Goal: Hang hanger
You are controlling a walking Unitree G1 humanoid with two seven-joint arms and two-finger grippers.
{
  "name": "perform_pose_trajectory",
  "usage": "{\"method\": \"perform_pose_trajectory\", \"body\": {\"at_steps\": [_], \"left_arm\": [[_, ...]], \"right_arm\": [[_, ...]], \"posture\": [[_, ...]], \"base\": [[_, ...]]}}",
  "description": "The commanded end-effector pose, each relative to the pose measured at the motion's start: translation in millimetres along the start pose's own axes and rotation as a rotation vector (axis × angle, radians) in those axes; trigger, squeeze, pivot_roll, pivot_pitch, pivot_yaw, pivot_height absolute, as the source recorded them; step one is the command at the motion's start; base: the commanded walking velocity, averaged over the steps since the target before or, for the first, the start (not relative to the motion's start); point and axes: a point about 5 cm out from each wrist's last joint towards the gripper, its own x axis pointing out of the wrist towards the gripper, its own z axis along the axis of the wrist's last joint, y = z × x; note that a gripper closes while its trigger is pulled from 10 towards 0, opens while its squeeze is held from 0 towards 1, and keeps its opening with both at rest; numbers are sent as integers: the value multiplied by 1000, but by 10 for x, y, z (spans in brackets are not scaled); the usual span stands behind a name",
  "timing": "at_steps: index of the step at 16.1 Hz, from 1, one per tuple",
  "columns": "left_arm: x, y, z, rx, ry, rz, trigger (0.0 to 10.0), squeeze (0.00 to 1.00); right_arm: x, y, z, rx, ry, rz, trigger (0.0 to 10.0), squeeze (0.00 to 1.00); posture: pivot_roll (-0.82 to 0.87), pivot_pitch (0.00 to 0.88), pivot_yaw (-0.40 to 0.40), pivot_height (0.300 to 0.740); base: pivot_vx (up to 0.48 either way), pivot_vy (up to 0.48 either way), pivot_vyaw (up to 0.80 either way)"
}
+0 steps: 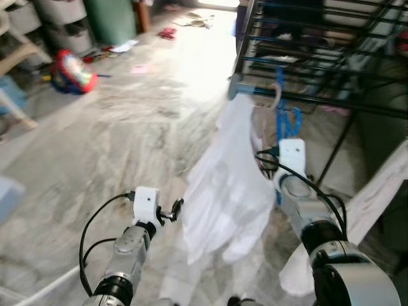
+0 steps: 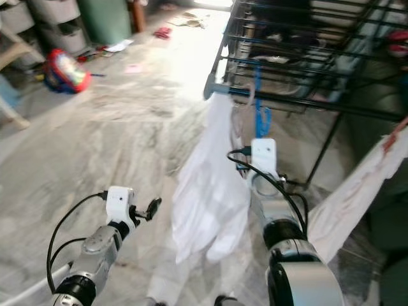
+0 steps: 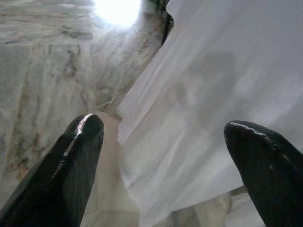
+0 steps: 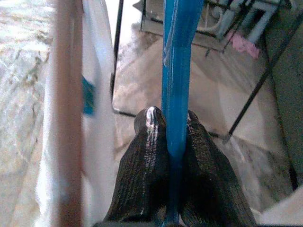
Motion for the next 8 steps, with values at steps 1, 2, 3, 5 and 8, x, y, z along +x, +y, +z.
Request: {"method": "perform_pose_trajectory", "body": {"at_steps": [1,2,3,5,8], "left_arm": [[-12,-46,-35,4,12,-24,10000,0],[-13,-46,-39,9,16,-26,10000,0],[-18,-50,-49,14,21,-32,10000,0],[-22,-65,-50,23,18,-48,10000,0],[-11,-106,-43,32,18,-72,10000,0]], "right_arm": [[-15,-118,-40,14,9,-49,10000,0],[-35,-138,-63,25,6,-56,10000,0],[-74,-194,-90,34,-10,-87,10000,0],[-117,-294,-105,32,-31,-123,10000,0],[-132,-593,-6,19,-49,-166,10000,0]], "posture": [[97,152,4,740],[96,154,5,740],[91,157,8,740],[87,158,11,740],[69,163,17,740]], "base": [[0,0,0],[0,0,0],[0,0,0],[0,0,0],[0,0,0]]}}
